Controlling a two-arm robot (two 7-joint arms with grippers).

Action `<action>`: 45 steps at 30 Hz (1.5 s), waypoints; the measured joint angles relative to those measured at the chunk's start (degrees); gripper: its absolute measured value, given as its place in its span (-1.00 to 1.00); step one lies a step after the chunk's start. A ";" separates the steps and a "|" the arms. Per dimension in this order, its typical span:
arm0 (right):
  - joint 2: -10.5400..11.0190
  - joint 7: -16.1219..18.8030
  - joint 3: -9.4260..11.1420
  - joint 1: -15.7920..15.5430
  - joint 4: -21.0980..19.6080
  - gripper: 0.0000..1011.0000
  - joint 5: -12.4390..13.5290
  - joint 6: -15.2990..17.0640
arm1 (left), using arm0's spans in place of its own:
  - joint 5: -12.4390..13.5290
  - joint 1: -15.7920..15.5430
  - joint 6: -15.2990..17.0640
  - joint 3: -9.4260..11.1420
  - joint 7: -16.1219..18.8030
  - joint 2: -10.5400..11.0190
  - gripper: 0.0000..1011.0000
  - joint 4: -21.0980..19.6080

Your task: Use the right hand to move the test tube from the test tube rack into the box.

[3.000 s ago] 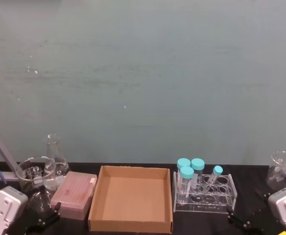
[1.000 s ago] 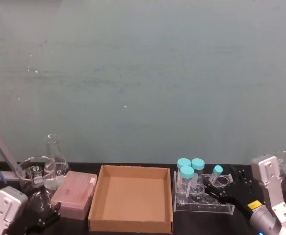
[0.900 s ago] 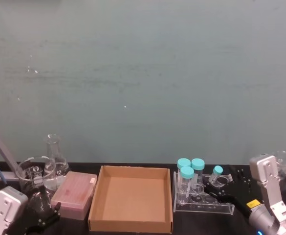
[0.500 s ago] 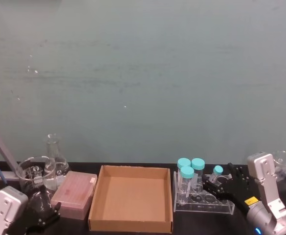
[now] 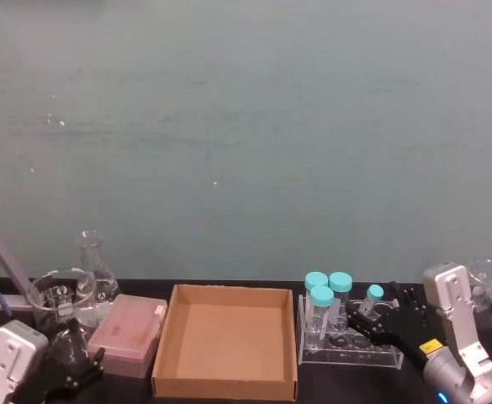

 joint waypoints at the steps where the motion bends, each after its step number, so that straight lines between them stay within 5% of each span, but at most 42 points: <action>1: 0.00 -0.01 0.00 0.00 -0.01 0.94 0.00 0.01 | 0.00 0.00 0.00 0.00 0.00 0.00 0.98 0.00; 7: 0.03 -0.08 -0.03 -0.03 -0.09 0.71 0.02 0.06 | 0.00 0.00 0.00 0.00 0.00 0.00 0.98 0.00; 26: 0.07 -0.22 -0.03 -0.07 -0.20 -0.47 0.09 0.15 | 0.00 0.00 0.00 0.00 0.00 0.00 0.98 0.00; 45: -0.16 -0.11 1.37 -0.35 -0.58 -0.49 -0.70 -0.48 | 0.00 0.00 0.00 0.00 0.00 0.00 0.98 0.00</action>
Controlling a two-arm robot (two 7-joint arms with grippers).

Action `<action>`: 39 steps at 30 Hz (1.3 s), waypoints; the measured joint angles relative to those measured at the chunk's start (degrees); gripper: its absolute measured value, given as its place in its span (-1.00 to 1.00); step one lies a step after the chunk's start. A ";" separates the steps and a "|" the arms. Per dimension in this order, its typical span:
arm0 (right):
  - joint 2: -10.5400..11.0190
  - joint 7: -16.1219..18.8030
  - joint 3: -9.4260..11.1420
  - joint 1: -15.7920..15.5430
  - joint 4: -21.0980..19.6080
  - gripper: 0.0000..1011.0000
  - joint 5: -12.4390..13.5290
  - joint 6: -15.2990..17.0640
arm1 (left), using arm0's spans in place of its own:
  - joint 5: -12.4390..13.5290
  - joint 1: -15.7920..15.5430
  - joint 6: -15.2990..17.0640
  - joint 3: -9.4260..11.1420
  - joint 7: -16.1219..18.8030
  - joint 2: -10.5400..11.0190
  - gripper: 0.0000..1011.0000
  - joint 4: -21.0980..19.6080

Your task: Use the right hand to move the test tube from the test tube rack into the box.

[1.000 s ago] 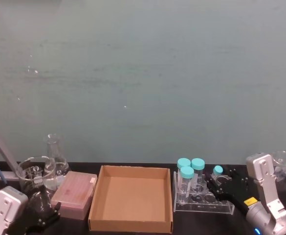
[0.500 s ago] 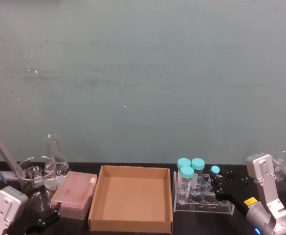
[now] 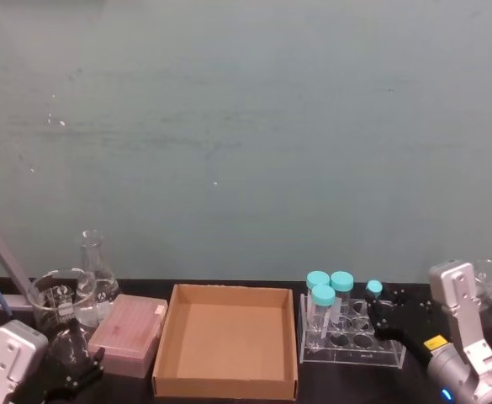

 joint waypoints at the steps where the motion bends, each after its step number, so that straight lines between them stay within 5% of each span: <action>1: -0.01 0.09 0.18 -0.02 -0.09 -0.49 0.00 -0.05 | 0.00 0.00 0.00 0.00 0.00 0.00 0.98 0.00; 19: 2.67 5.31 6.52 -4.61 -13.66 -0.49 4.13 3.98 | 0.00 0.00 0.00 0.00 0.00 0.00 0.98 0.00; 26: 2.64 7.71 7.78 -3.84 -17.99 -0.49 4.87 4.37 | 0.00 0.00 0.00 0.00 0.00 0.00 0.98 0.00; 31: 1.48 9.55 7.14 -0.90 -18.65 -0.49 4.74 4.22 | 0.00 0.00 0.00 0.00 0.00 0.00 0.98 0.00; 39: -3.55 11.79 1.44 5.45 -15.30 -0.49 3.60 7.84 | 0.00 0.00 0.00 0.00 0.00 0.00 0.98 0.00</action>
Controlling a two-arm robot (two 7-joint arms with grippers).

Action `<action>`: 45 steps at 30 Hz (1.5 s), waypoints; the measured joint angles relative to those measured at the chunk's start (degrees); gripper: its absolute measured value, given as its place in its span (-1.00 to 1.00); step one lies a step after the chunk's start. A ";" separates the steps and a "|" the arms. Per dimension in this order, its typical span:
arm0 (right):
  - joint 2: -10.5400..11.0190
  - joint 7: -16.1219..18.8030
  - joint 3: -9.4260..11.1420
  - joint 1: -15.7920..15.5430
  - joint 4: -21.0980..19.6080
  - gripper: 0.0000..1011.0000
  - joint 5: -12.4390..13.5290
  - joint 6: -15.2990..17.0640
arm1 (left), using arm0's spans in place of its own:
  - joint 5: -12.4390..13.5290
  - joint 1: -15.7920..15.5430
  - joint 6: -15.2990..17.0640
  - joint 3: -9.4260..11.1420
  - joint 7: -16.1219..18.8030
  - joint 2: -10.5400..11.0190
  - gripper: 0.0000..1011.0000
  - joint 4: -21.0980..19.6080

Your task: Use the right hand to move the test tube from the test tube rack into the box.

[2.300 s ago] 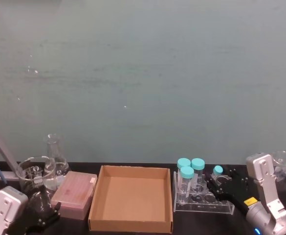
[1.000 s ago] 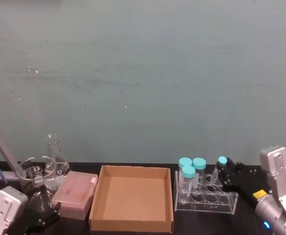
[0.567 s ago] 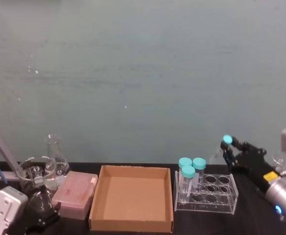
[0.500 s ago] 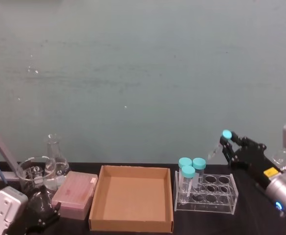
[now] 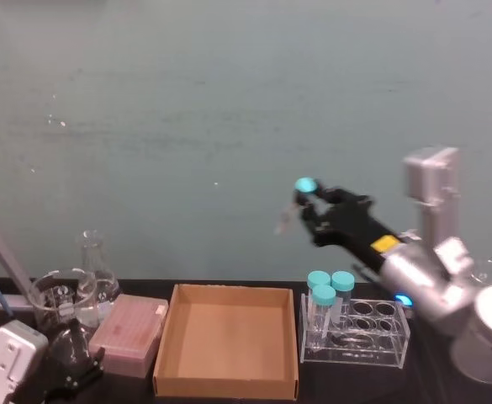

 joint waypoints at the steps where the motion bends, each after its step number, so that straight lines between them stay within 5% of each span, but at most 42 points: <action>1: -0.57 0.01 -0.55 0.56 0.65 -0.49 -0.11 0.54 | 0.00 0.00 0.00 0.00 0.00 0.00 0.98 0.00; 4: -3.62 -0.02 -3.30 3.08 4.85 -0.49 -0.71 2.73 | 0.00 0.00 0.00 0.00 0.00 0.00 0.98 0.00; 13: -9.07 -1.33 -7.17 7.75 16.13 -0.49 -3.39 3.80 | 0.00 0.00 0.00 0.00 0.00 0.00 0.98 0.00; 23: -8.75 -1.41 -7.00 7.46 15.41 -0.48 -3.26 3.77 | 0.00 0.00 0.00 0.00 0.00 0.00 0.98 0.00; 45: -8.35 -1.31 -6.72 7.07 14.50 0.79 -3.01 3.62 | 0.00 0.00 0.00 0.00 0.00 0.00 0.98 0.00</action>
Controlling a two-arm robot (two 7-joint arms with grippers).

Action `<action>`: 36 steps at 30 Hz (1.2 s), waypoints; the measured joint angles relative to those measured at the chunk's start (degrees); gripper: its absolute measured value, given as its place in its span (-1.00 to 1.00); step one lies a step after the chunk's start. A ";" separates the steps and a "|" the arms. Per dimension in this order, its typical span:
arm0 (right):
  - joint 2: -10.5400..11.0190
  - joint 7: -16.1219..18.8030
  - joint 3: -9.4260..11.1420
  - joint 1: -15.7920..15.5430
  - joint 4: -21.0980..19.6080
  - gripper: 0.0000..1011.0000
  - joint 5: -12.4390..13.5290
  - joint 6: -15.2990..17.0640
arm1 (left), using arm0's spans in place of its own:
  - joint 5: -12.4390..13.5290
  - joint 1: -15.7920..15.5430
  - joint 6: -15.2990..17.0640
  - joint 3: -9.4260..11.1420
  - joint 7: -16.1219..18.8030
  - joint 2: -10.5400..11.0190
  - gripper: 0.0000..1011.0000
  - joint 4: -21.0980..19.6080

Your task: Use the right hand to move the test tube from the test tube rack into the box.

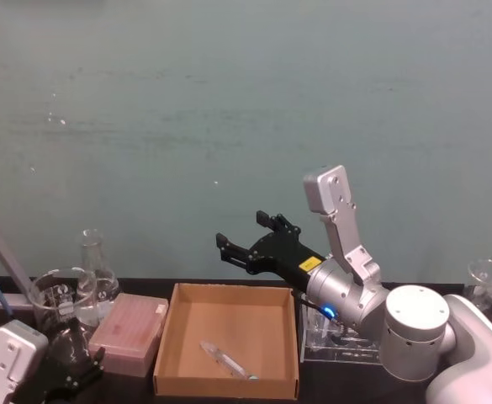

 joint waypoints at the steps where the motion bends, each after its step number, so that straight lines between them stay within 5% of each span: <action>1: 0.00 0.00 0.01 0.00 -0.01 0.82 0.01 0.00 | 0.00 0.00 0.00 0.00 0.00 0.00 0.98 0.00; 4: 0.02 0.01 0.03 -0.01 -0.04 0.97 0.03 -0.01 | 0.00 0.00 0.00 0.00 0.00 0.00 0.98 0.00; 18: 0.30 -0.25 0.23 -0.49 -0.83 0.98 -0.12 0.00 | 0.00 0.00 0.00 0.00 0.00 0.00 0.98 0.00; 28: 2.58 -3.98 4.15 -6.00 -10.16 0.98 0.03 -0.85 | -0.01 0.00 0.00 0.00 0.00 0.00 0.98 0.00; 36: 5.97 -7.74 8.72 -14.14 -19.72 0.98 0.27 0.29 | -0.01 0.00 0.00 0.00 0.00 0.00 0.98 0.00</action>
